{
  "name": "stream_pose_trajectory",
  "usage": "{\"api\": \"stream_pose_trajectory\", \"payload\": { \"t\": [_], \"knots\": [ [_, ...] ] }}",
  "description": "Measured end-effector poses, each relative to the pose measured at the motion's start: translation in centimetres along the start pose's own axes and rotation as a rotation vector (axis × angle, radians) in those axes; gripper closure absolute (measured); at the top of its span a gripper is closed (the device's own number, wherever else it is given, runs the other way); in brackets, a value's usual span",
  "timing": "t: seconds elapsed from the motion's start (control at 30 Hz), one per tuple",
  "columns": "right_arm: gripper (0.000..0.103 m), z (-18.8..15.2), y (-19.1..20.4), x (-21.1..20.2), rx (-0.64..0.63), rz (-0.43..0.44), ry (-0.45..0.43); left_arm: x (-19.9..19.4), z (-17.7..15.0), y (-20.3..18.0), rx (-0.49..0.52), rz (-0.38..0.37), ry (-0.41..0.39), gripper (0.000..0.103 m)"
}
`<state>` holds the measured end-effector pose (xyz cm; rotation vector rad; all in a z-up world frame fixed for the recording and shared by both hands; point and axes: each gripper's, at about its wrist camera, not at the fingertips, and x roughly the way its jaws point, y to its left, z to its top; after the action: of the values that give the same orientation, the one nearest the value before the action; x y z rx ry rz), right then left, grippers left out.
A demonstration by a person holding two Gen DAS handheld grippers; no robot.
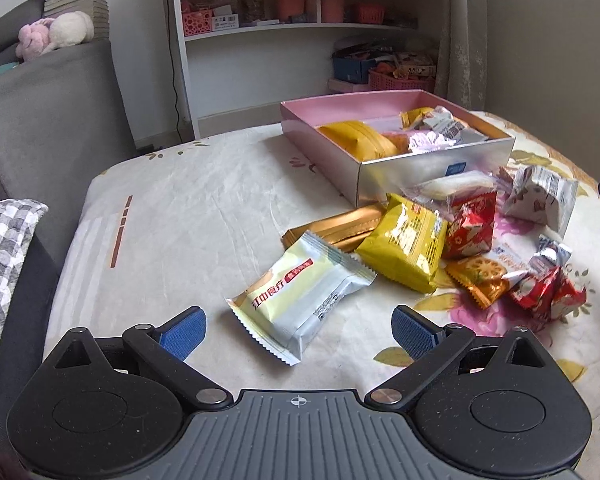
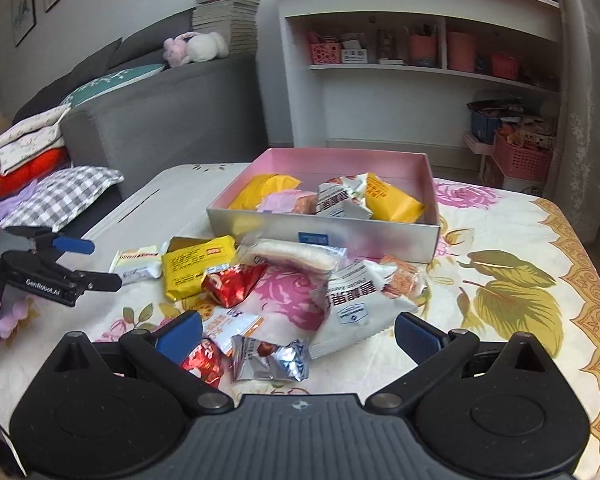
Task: Organize snacks
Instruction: 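Withdraw both grippers from the box toward the remaining snacks, then grasp a white biscuit packet with the left gripper while the right grasps a red candy bag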
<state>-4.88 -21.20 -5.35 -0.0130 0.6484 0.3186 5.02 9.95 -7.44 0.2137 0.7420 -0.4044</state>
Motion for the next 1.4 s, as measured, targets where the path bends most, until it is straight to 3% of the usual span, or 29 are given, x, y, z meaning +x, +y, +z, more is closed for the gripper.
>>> {"api": "stream_pose_trajectory", "payload": {
  "t": [0.2, 0.4, 0.77, 0.97, 1.4],
  "knots": [
    [0.006, -1.2, 3.1, 0.6, -0.149, 0.073, 0.020, 1.9, -0.5, 0.2, 0.088, 0.030, 0.023, 0.002],
    [0.007, -2.3, 5.6, 1.6, -0.260, 0.139, 0.055, 2.9, -0.1, 1.0, 0.077, 0.000, -0.004, 0.000],
    [0.011, -2.3, 6.3, 3.0, -0.289, 0.179, 0.114, 4.0, 1.2, 0.2, 0.092, 0.004, -0.001, 0.000],
    [0.024, -1.8, 6.1, 4.0, -0.274, 0.171, 0.137, 3.9, 1.5, -0.1, 0.090, -0.013, 0.024, 0.008],
    [0.071, -0.8, 6.3, 4.8, -0.274, 0.155, 0.153, 3.2, 1.6, -0.4, 0.094, -0.039, 0.048, 0.029]
  ]
}}
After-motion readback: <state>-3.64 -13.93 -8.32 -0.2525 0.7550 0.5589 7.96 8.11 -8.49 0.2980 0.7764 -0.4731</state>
